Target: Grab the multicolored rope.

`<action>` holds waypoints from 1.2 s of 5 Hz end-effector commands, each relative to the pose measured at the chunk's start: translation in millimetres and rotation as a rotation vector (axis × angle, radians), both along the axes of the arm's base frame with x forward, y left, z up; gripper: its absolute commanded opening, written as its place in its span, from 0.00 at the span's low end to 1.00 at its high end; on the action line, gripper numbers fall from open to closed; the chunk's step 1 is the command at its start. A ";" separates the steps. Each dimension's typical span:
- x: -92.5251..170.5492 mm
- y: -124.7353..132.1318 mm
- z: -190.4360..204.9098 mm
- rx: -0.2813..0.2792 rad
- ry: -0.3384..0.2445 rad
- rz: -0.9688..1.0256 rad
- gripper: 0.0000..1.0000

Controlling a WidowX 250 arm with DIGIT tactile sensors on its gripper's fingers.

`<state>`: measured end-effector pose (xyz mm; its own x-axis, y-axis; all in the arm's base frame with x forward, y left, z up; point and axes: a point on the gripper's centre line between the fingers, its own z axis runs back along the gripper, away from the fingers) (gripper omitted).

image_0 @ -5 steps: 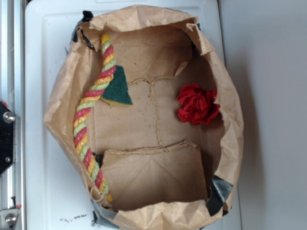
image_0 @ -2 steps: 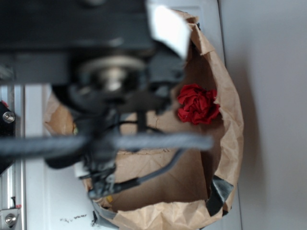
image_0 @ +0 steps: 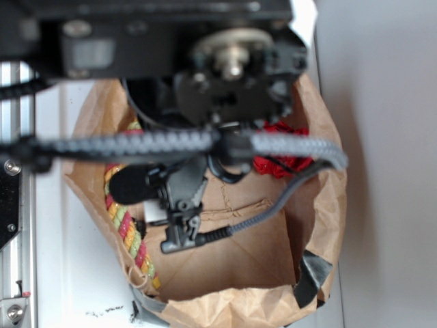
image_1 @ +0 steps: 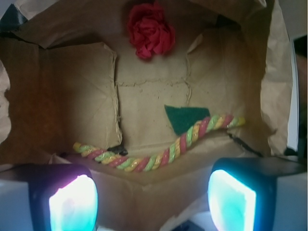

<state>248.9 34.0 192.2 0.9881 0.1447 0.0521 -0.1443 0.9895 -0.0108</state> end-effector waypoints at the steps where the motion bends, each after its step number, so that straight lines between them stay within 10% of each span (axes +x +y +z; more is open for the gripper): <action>1: 0.8 10.6 -22.7 -0.027 0.038 0.066 1.00; 6: 9.3 -1.1 -66.6 0.080 0.044 0.813 1.00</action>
